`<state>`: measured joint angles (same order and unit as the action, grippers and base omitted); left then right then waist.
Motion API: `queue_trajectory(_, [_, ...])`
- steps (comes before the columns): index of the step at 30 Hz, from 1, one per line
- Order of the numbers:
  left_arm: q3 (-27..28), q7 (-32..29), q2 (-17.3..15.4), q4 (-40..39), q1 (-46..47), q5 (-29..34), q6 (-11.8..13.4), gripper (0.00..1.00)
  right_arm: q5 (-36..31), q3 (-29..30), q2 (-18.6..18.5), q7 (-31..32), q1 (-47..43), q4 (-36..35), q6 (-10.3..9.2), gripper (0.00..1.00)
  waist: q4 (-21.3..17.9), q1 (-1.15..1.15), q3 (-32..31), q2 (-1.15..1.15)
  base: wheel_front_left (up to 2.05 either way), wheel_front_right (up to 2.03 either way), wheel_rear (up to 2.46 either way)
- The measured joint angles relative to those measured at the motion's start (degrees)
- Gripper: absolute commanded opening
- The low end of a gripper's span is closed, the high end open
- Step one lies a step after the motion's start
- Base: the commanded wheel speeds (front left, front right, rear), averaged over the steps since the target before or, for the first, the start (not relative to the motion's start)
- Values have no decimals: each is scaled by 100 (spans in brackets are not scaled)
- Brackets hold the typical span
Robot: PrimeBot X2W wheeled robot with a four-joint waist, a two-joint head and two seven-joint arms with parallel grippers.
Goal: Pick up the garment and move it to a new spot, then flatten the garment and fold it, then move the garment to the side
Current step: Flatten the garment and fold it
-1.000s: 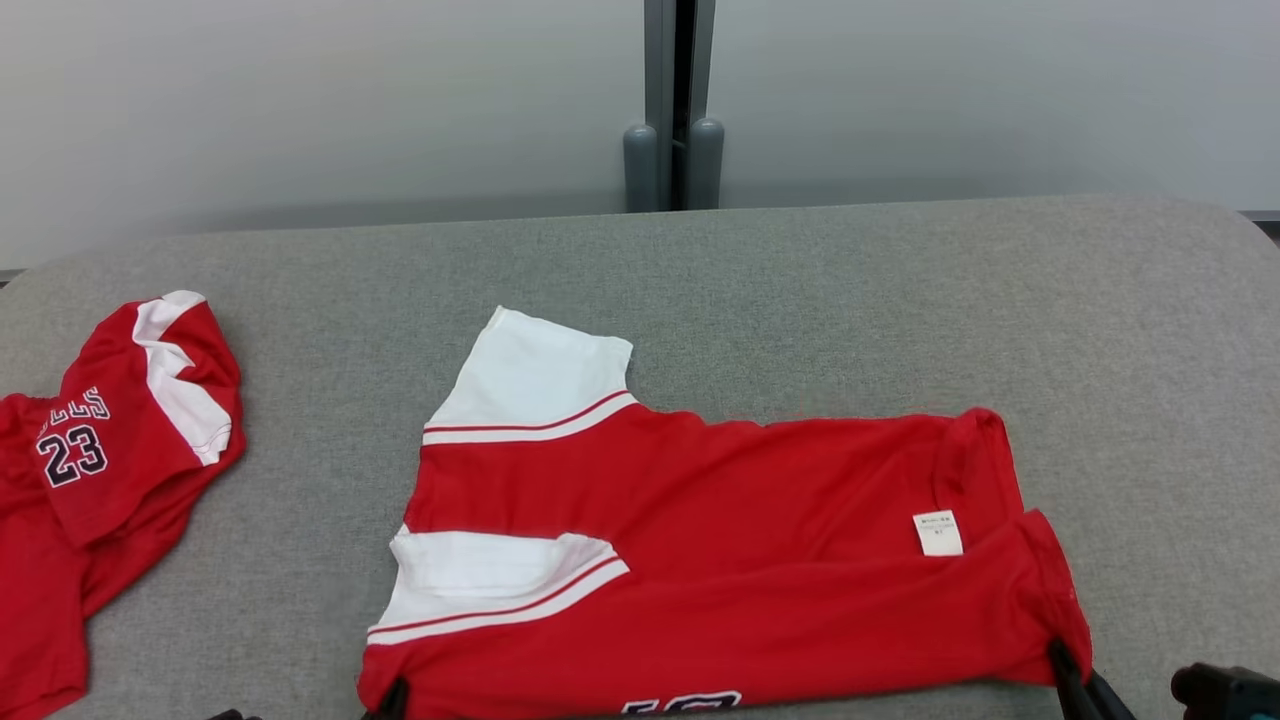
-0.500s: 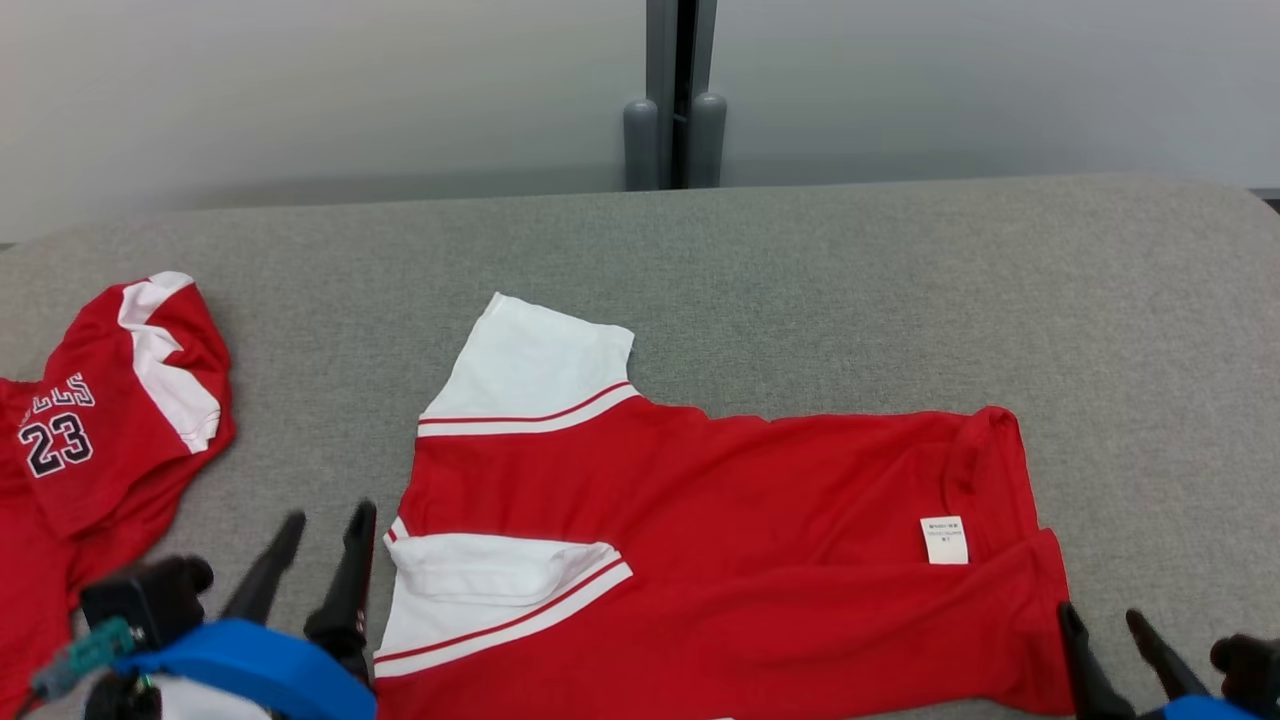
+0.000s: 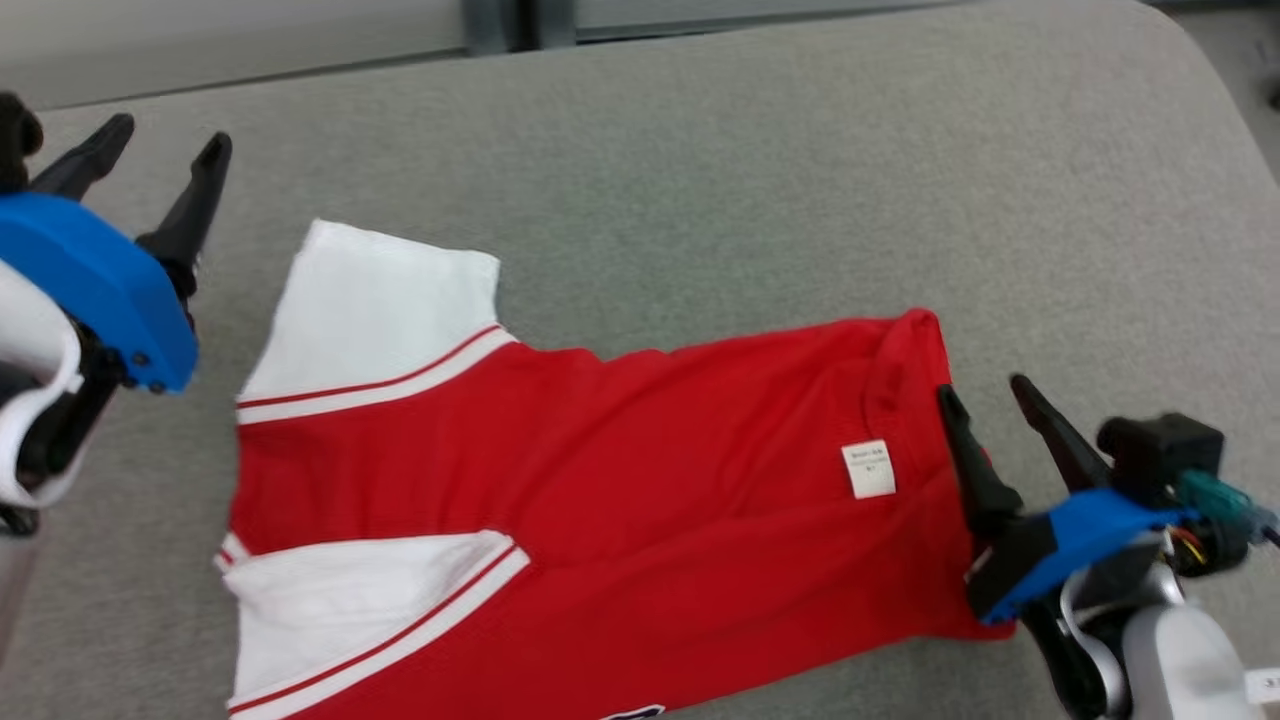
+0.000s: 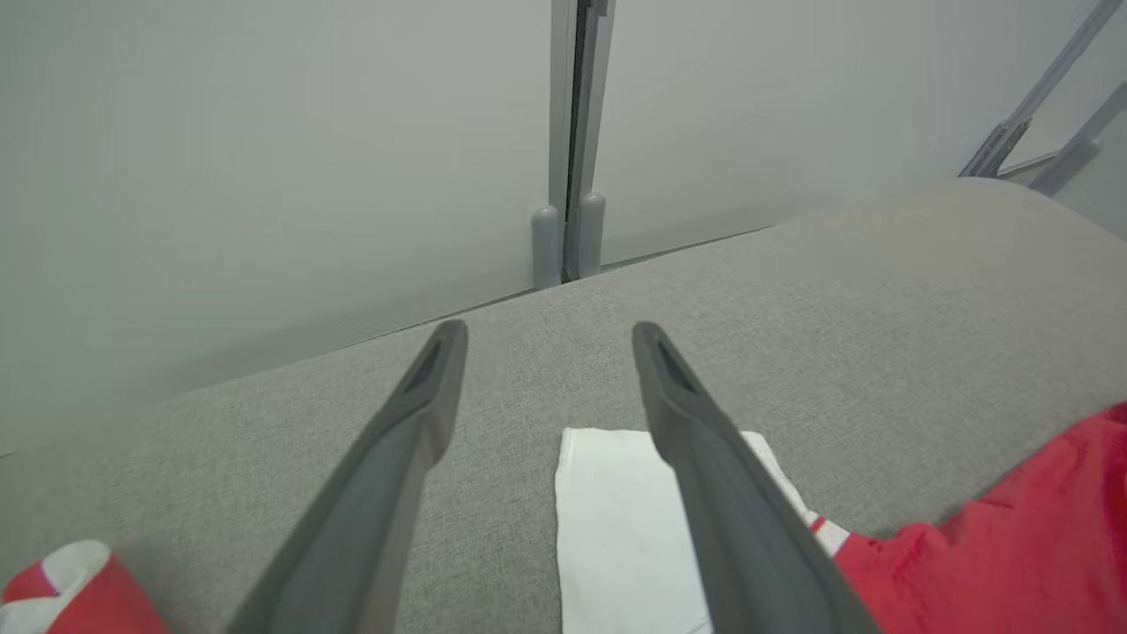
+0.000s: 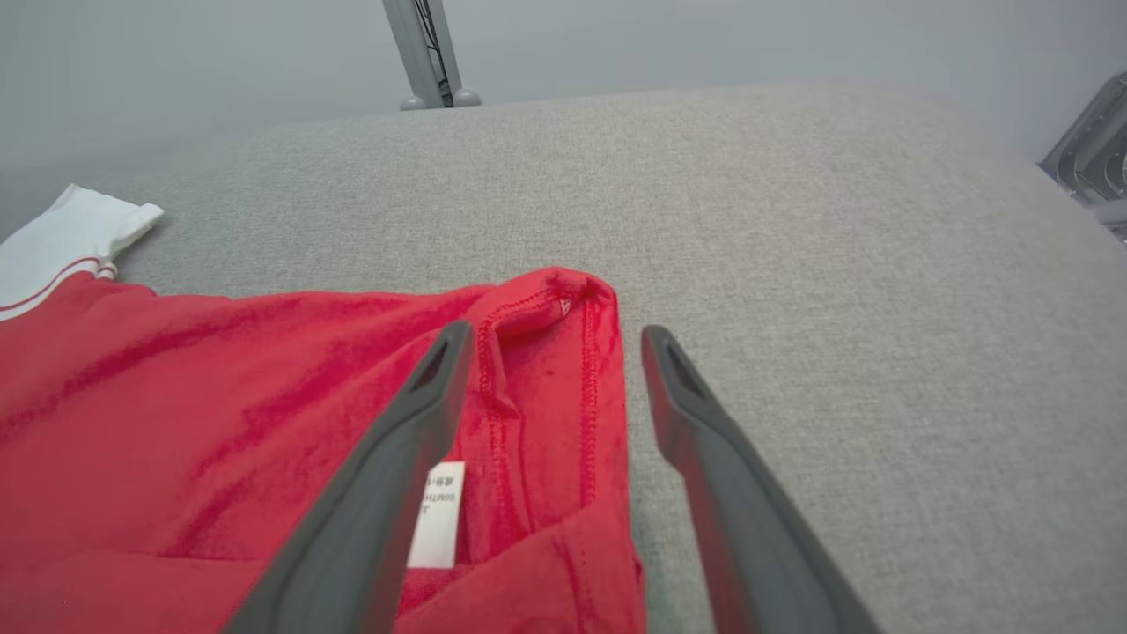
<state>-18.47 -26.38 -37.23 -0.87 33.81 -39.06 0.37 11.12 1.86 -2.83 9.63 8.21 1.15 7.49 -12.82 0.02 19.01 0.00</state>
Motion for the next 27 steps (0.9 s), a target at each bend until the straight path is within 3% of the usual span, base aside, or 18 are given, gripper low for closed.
queue_trajectory(6, [-396,-744,-141,955,623,98,-344,100,108,-434,1,-164,608,350,0,100,-462,0,492,0,0,0,0])
queue_trajectory(14, [-465,-1174,-235,1806,750,20,-344,100,302,-679,-1,-434,997,743,0,100,-926,0,873,0,0,0,0])
queue_trajectory(19, [-546,-1360,-318,1897,790,-57,-452,100,403,-681,-2,-583,1053,909,0,100,-1062,-1,932,0,0,0,0])
queue_trajectory(20, [-571,-1417,-316,1886,799,-108,-478,83,409,-671,-1,-602,1059,933,0,100,-1069,-1,930,0,0,0,0])
queue_trajectory(21, [-581,-1466,-304,1869,801,-160,-494,44,409,-654,-1,-623,1065,948,0,100,-1072,-1,927,0,0,0,0])
queue_trajectory(22, [-604,-1495,-294,1844,803,-181,-499,18,409,-635,-1,-630,1076,969,0,100,-1071,-1,925,0,0,0,0])
queue_trajectory(23, [-638,-1518,-292,1809,805,-176,-523,0,409,-612,-1,-653,1100,988,0,100,-1066,-2,922,0,0,0,0])
queue_trajectory(27, [-750,-1489,-241,1744,819,-151,-572,0,332,-600,-1,-661,1288,1043,0,100,-999,-1,889,0,0,0,0])
